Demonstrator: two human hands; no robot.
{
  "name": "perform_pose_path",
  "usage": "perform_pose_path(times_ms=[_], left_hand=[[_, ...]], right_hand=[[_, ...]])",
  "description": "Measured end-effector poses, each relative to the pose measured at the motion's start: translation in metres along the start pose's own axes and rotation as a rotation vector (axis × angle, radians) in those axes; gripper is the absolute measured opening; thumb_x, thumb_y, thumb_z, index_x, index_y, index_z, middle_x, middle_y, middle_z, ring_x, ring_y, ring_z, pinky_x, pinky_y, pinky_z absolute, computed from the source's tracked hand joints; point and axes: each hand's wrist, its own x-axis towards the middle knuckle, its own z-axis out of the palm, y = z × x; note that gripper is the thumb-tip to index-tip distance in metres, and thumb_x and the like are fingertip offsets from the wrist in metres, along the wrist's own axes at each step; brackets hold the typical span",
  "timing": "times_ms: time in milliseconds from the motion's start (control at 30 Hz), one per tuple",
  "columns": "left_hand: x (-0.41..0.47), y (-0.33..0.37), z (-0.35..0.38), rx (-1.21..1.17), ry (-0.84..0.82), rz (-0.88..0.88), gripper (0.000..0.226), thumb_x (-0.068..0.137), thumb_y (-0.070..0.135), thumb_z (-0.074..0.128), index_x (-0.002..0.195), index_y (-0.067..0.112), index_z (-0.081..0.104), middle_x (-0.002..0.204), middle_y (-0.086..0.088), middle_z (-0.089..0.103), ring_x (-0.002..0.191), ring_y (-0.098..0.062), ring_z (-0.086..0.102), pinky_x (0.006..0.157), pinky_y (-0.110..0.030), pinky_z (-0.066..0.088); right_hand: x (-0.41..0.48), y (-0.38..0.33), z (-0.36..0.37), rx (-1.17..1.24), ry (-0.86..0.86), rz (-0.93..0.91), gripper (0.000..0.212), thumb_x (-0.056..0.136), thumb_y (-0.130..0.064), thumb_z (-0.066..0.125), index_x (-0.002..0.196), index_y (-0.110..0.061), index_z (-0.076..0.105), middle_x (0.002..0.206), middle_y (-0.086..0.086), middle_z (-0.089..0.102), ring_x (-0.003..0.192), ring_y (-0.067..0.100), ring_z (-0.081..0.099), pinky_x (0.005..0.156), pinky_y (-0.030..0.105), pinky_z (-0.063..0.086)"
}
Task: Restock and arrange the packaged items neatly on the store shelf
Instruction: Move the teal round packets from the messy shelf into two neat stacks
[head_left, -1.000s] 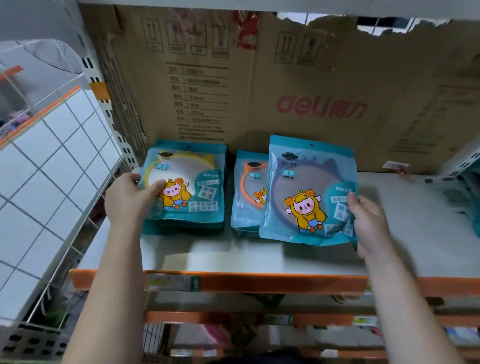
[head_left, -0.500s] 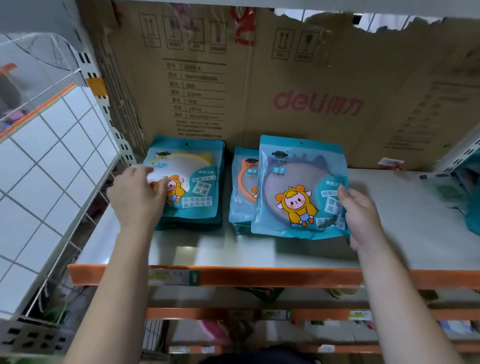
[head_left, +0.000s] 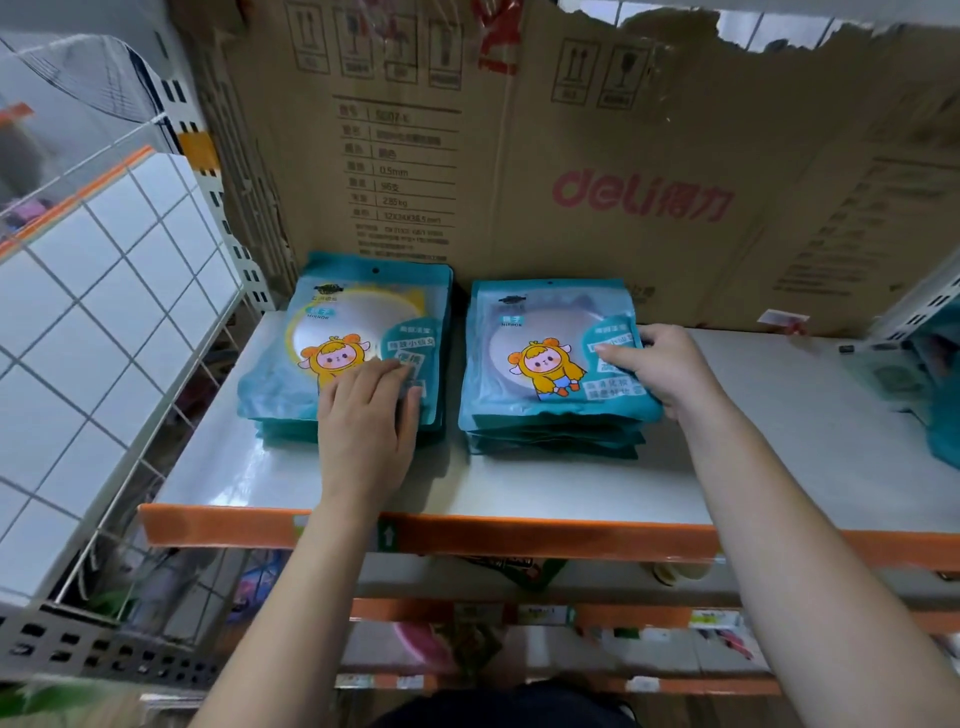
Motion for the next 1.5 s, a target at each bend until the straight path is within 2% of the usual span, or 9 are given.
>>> perform_pose_path(times_ms=[233, 400, 500, 633, 800, 933, 1100, 1233, 1500], left_hand=[[-0.002, 0.000, 0.002, -0.022, 0.019, -0.007, 0.034, 0.096, 0.027, 0.047, 0.116, 0.006, 0.066, 0.117, -0.009, 0.065, 0.111, -0.029, 0.057, 0.097, -0.043, 0.041], [-0.002, 0.002, 0.002, -0.037, 0.022, -0.031, 0.032, 0.096, 0.025, 0.050, 0.116, 0.006, 0.066, 0.117, -0.009, 0.066, 0.111, -0.029, 0.057, 0.099, -0.041, 0.038], [-0.003, 0.002, 0.001, -0.040, 0.006, -0.040, 0.030, 0.096, 0.024, 0.052, 0.117, 0.007, 0.066, 0.118, -0.009, 0.065, 0.112, -0.028, 0.056, 0.100, -0.041, 0.037], [-0.004, 0.005, -0.002, -0.029, -0.015, -0.057, 0.029, 0.095, 0.022, 0.057, 0.117, 0.004, 0.066, 0.118, -0.012, 0.065, 0.112, -0.030, 0.056, 0.099, -0.041, 0.037], [0.015, 0.029, -0.004, -0.037, -0.075, 0.007, 0.030, 0.097, 0.026, 0.053, 0.114, 0.005, 0.066, 0.115, -0.012, 0.066, 0.108, -0.032, 0.058, 0.094, -0.046, 0.042], [0.033, 0.069, 0.010, -0.033, -0.183, 0.111, 0.029, 0.097, 0.029, 0.050, 0.116, 0.012, 0.064, 0.118, -0.008, 0.064, 0.109, -0.030, 0.057, 0.097, -0.046, 0.039], [0.040, 0.137, 0.039, -0.029, -0.259, 0.244, 0.030, 0.096, 0.028, 0.052, 0.117, 0.010, 0.063, 0.114, -0.010, 0.065, 0.101, -0.035, 0.058, 0.090, -0.043, 0.036], [0.034, 0.211, 0.061, -0.071, -0.303, 0.333, 0.029, 0.095, 0.030, 0.052, 0.115, 0.012, 0.063, 0.113, -0.010, 0.065, 0.103, -0.033, 0.058, 0.096, -0.044, 0.036], [-0.004, 0.381, 0.112, -0.118, -0.386, 0.493, 0.033, 0.098, 0.036, 0.045, 0.122, 0.020, 0.062, 0.121, 0.000, 0.064, 0.109, -0.025, 0.058, 0.101, -0.037, 0.029]], right_hand=[[0.004, 0.003, 0.013, -0.223, 0.075, -0.061, 0.016, 0.076, -0.024, 0.082, 0.080, -0.021, 0.067, 0.086, 0.002, 0.074, 0.077, 0.018, 0.073, 0.073, 0.045, 0.061], [0.003, 0.003, 0.012, -0.412, 0.176, -0.091, 0.023, 0.072, -0.037, 0.083, 0.075, -0.022, 0.066, 0.080, -0.001, 0.071, 0.075, 0.015, 0.069, 0.073, 0.043, 0.059], [0.002, 0.006, 0.013, -0.519, 0.236, -0.106, 0.038, 0.070, -0.048, 0.081, 0.086, -0.017, 0.065, 0.081, -0.004, 0.067, 0.072, 0.012, 0.063, 0.065, 0.037, 0.056], [-0.001, 0.014, 0.010, -0.502, 0.182, 0.008, 0.054, 0.075, -0.059, 0.072, 0.101, -0.019, 0.049, 0.077, -0.009, 0.054, 0.066, 0.001, 0.054, 0.050, 0.025, 0.041], [-0.011, 0.035, -0.007, -0.385, 0.155, 0.016, 0.042, 0.085, -0.062, 0.058, 0.099, -0.022, 0.058, 0.087, -0.009, 0.062, 0.078, 0.008, 0.059, 0.061, 0.029, 0.050], [-0.027, 0.047, -0.039, -0.376, 0.241, -0.120, 0.034, 0.093, -0.046, 0.056, 0.097, -0.016, 0.071, 0.088, -0.002, 0.071, 0.084, 0.019, 0.066, 0.076, 0.033, 0.052], [-0.051, 0.067, -0.098, -0.527, 0.381, -0.268, 0.027, 0.093, -0.024, 0.061, 0.111, -0.007, 0.069, 0.106, 0.010, 0.071, 0.095, 0.024, 0.066, 0.088, 0.036, 0.051], [-0.068, 0.085, -0.157, -0.568, 0.443, -0.297, 0.032, 0.094, -0.023, 0.059, 0.122, -0.008, 0.063, 0.116, 0.010, 0.064, 0.103, 0.023, 0.061, 0.092, 0.041, 0.050], [-0.105, 0.134, -0.299, -0.614, 0.513, -0.273, 0.037, 0.094, -0.028, 0.058, 0.128, -0.013, 0.058, 0.121, 0.006, 0.061, 0.108, 0.020, 0.059, 0.091, 0.033, 0.048]])
